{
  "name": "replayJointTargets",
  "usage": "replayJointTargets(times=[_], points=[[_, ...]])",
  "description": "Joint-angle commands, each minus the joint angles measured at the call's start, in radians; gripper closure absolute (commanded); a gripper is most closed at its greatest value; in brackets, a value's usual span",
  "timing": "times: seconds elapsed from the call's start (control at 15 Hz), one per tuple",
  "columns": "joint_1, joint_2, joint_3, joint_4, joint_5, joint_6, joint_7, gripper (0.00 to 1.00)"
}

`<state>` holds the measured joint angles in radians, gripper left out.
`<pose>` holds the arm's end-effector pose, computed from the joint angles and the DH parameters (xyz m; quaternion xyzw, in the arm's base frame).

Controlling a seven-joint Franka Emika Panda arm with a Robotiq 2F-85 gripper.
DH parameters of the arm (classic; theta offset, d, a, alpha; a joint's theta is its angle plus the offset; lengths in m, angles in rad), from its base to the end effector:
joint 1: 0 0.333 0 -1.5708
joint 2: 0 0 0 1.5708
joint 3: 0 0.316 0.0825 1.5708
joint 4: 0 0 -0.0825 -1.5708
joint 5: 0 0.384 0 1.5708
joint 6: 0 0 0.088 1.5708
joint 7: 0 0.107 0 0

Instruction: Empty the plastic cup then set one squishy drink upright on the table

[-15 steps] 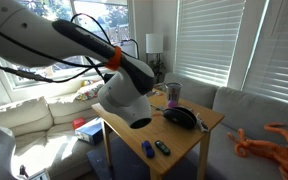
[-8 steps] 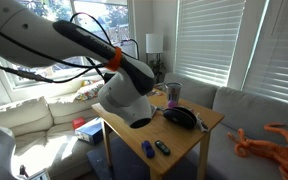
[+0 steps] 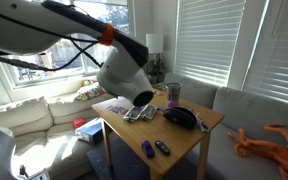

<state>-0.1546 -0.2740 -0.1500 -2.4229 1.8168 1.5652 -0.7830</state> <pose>0.4575 -0.0387 0.4957 -0.6094 0.0763 -0.2392 0.7521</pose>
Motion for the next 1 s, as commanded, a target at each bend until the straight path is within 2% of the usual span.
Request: replayJointTargets(times=[0.0,0.2,0.4,0.93], points=[[0.007,-0.090,0.097,0.094,-0.129,0.155,0.138,0.99],[0.025,-0.104,0.164,0.168,-0.253,0.237,0.211,0.99],[0.043,-0.090,0.202,0.225,-0.412,0.277,0.264,0.99],[0.092,-0.050,0.212,0.310,-0.877,0.254,0.359,0.99]])
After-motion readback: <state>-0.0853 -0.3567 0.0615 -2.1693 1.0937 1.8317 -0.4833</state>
